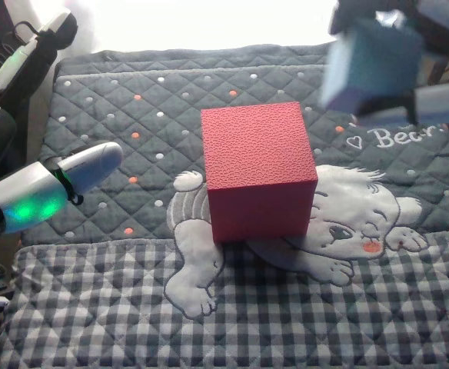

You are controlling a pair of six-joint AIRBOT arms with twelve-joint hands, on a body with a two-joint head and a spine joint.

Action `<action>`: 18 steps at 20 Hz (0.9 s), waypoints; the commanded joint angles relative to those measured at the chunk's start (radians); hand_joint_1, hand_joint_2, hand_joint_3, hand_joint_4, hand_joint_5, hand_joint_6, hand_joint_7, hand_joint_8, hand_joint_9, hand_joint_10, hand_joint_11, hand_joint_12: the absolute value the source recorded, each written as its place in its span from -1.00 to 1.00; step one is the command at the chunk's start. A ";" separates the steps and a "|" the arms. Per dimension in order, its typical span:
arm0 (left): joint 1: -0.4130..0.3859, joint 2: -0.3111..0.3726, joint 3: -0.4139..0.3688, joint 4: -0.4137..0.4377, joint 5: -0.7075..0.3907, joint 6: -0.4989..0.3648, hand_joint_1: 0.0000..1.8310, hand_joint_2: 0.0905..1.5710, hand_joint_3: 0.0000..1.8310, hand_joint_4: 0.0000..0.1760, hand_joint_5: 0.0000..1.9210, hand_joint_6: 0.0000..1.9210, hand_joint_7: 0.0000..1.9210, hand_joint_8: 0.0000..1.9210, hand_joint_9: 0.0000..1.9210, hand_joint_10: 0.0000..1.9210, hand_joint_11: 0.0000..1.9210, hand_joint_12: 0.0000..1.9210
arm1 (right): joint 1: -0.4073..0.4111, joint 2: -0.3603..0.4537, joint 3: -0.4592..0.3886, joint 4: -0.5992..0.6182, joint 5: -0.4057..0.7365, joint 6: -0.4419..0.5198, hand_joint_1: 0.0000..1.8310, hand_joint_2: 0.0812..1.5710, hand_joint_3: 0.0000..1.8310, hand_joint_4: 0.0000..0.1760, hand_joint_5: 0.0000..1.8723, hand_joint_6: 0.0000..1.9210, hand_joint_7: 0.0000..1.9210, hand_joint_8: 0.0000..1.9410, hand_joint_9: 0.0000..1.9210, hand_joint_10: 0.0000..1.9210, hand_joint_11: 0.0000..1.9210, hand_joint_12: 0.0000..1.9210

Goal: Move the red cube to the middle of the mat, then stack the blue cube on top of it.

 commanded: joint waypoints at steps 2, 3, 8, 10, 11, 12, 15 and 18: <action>0.001 0.004 0.002 0.015 -0.132 -0.006 -0.31 0.38 -0.99 0.41 -1.00 -1.00 -1.00 -1.00 -1.00 -1.00 -1.00 -1.00 | 0.051 0.003 -0.014 -0.041 0.106 0.005 0.71 0.59 -0.97 -1.00 -0.95 -0.14 0.39 1.00 0.60 1.00 0.64 1.00; 0.005 0.004 0.002 0.011 -0.136 -0.006 -0.30 0.38 -1.00 0.40 -1.00 -1.00 -1.00 -1.00 -1.00 -1.00 -1.00 -1.00 | 0.073 0.003 -0.020 -0.066 0.123 0.009 0.75 0.57 -0.97 -1.00 -0.99 -0.45 0.38 1.00 0.58 1.00 0.62 1.00; 0.013 0.001 0.005 -0.007 -0.153 -0.005 -0.29 0.41 -0.99 0.36 -1.00 -1.00 -1.00 -1.00 -1.00 -1.00 -1.00 -1.00 | 0.102 0.003 -0.040 -0.180 0.169 0.080 0.65 0.01 -0.08 -1.00 -0.01 1.00 0.49 1.00 0.64 1.00 0.76 1.00; 0.016 -0.001 0.005 -0.013 -0.157 -0.005 -0.30 0.42 -0.99 0.35 -1.00 -1.00 -1.00 -1.00 -1.00 -1.00 -1.00 -1.00 | 0.102 0.003 -0.040 -0.213 0.169 0.104 0.80 -0.10 0.00 -1.00 0.05 1.00 0.48 1.00 0.64 1.00 0.77 1.00; 0.018 -0.002 0.006 -0.019 -0.160 -0.005 -0.30 0.41 -0.99 0.18 -1.00 -1.00 -1.00 -1.00 -1.00 -1.00 -1.00 -1.00 | 0.113 0.003 -0.036 -0.250 0.169 0.136 0.77 -0.03 -0.08 -1.00 -0.09 1.00 0.44 1.00 0.63 1.00 0.77 1.00; 0.019 -0.003 0.006 -0.020 -0.160 -0.005 -0.29 0.41 -0.99 0.25 -1.00 -1.00 -1.00 -1.00 -1.00 -1.00 -1.00 -1.00 | 0.123 0.003 -0.036 -0.262 0.169 0.145 0.76 -0.01 -0.12 -1.00 0.06 1.00 0.44 1.00 0.63 1.00 0.77 1.00; 0.020 -0.008 0.010 -0.024 -0.160 -0.005 -0.26 0.41 -1.00 0.14 -1.00 -1.00 -1.00 -1.00 -1.00 -1.00 -1.00 -1.00 | 0.141 -0.016 -0.028 -0.285 0.168 0.157 0.73 -0.03 -0.14 -0.73 0.43 1.00 0.49 1.00 0.63 1.00 0.76 1.00; 0.023 -0.012 0.012 -0.030 -0.160 -0.005 -0.25 0.41 -1.00 0.16 -1.00 -1.00 -1.00 -1.00 -1.00 -1.00 -1.00 -1.00 | 0.140 -0.073 0.005 -0.285 0.162 0.177 0.70 0.12 -0.30 -1.00 0.09 1.00 0.45 1.00 0.59 1.00 0.70 1.00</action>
